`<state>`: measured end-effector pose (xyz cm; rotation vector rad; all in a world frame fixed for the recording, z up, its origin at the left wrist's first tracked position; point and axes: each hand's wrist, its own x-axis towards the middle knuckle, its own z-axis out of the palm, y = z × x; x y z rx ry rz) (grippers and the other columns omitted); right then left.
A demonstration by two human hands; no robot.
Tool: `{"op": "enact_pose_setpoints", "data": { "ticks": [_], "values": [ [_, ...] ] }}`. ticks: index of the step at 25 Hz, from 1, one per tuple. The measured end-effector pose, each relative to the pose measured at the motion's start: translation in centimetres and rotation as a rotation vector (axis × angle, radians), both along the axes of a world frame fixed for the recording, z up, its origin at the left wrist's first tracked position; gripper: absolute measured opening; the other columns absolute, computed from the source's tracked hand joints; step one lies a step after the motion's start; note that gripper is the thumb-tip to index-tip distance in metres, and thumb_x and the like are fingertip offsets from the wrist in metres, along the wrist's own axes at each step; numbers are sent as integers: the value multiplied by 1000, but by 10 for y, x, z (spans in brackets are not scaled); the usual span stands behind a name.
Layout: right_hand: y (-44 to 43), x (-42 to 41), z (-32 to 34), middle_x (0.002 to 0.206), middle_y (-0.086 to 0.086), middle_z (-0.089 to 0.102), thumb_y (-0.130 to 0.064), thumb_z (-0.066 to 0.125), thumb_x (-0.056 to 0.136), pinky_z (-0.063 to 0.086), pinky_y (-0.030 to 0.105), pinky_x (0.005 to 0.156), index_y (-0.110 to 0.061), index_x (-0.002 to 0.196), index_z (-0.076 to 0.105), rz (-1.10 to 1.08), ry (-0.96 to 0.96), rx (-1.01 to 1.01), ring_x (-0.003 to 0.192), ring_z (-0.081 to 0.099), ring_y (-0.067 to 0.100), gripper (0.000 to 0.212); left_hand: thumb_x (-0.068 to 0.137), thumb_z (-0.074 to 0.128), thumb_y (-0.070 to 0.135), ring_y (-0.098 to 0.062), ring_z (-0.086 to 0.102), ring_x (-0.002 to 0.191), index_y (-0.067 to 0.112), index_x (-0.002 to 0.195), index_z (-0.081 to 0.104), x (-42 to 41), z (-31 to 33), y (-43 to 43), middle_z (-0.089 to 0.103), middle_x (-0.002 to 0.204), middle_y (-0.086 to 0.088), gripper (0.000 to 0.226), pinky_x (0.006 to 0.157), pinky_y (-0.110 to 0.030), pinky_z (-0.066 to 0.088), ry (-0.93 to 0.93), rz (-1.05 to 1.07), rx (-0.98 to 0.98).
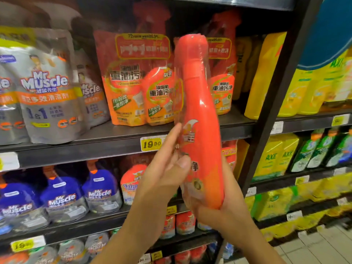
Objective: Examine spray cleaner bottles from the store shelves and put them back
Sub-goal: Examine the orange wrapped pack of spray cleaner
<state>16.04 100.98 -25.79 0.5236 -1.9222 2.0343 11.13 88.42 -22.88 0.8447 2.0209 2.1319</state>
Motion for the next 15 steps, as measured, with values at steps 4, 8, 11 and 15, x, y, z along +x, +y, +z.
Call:
{"op": "enact_pose_setpoints", "data": {
  "ticks": [4, 8, 11, 15],
  "values": [
    [26, -1, -13, 101, 17, 72, 7, 61, 43, 58, 48, 69, -14, 109, 71, 103, -72, -573, 91, 70, 36, 70, 81, 61, 45, 1, 50, 125, 48, 119, 59, -7, 11, -1, 55, 135, 21, 38, 98, -19, 44, 200, 119, 5],
    [46, -9, -10, 121, 37, 57, 14, 46, 65, 41, 65, 96, 8, 126, 56, 505, -2, -903, 112, 56, 50, 62, 52, 77, 53, -5, 49, 127, 41, 139, 39, -29, 6, -12, 50, 141, 13, 95, 99, -30, 45, 82, 254, -32],
    [62, -6, -21, 134, 37, 46, 16, 41, 84, 35, 54, 99, 11, 139, 38, 537, -68, -845, 120, 48, 50, 55, 51, 83, 27, -24, 71, 95, 23, 119, 64, -38, -7, -7, 73, 108, -7, 71, 71, -33, 58, -335, -108, 187],
    [79, -5, -15, 119, 28, 63, -5, 69, 80, 51, 46, 91, -6, 130, 59, 516, -175, -555, 110, 62, 41, 51, 53, 86, 19, -29, 72, 92, 23, 95, 76, -35, -26, 2, 75, 100, -12, 43, 76, -40, 57, -285, -24, 224]
  ]
}}
